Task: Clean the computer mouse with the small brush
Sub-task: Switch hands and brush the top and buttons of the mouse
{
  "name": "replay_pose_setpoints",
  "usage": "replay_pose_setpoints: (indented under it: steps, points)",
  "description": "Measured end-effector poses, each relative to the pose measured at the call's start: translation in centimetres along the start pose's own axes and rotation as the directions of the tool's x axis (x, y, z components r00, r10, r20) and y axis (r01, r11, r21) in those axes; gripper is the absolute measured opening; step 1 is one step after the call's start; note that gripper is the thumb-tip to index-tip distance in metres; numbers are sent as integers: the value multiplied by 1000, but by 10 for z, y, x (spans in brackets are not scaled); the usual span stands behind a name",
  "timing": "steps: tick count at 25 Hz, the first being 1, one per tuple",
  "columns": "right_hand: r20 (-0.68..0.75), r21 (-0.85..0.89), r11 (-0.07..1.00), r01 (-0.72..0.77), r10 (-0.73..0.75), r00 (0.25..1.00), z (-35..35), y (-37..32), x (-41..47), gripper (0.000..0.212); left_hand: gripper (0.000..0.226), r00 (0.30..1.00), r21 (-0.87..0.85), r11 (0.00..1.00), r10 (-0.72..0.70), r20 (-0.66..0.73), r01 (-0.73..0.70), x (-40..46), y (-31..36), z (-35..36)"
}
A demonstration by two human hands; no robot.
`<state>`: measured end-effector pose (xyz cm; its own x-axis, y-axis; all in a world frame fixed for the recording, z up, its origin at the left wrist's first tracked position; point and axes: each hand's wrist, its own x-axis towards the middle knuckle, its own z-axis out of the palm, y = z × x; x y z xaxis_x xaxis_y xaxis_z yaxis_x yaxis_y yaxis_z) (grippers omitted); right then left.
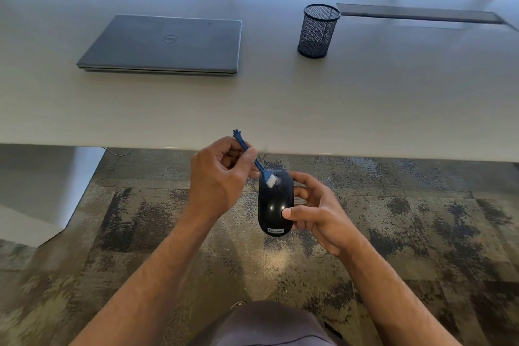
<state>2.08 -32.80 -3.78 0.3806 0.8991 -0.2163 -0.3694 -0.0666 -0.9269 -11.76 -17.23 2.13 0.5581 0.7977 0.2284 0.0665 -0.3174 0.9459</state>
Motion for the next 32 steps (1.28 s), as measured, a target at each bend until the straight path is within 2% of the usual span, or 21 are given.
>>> replay_pose_setpoints:
  steps: [5, 8, 10, 13, 15, 22, 28, 32]
  points:
    - [-17, 8, 1000, 1, -1, 1000, -4, 1, -3, 75, 9, 995, 76, 994, -79, -60, 83, 7, -13, -13]
    - [-9, 11, 1000, -10, 11, 1000, -3, 1, -3, 74, 8, 993, -15, 995, -99, -67, 98, 8, -13, -18]
    - [-3, 22, 999, -29, 29, 1000, 0, 1, -3, 72, 7, 997, -107, 992, -73, -21, 70, 8, -10, -17]
    - [3, 40, 999, -36, 36, 999, 3, 0, -3, 70, 6, 990, -228, 970, -52, 131, 82, 8, -7, -15]
    - [2, 41, 999, -36, 36, 999, 5, -1, -4, 73, 7, 979, -216, 972, -47, 199, 91, 7, -8, -11]
    - [-17, 29, 999, -38, 39, 999, 1, 5, -8, 70, 9, 994, -28, 995, -92, 51, 94, 14, -16, -6]
    - [4, 15, 1000, -26, 26, 1000, 2, 2, -9, 70, 8, 993, -182, 980, -68, 96, 84, 13, -14, -9]
    - [20, 21, 1000, -18, 18, 1000, 3, 5, -9, 69, 10, 990, -67, 988, -134, 34, 136, 13, -20, -6]
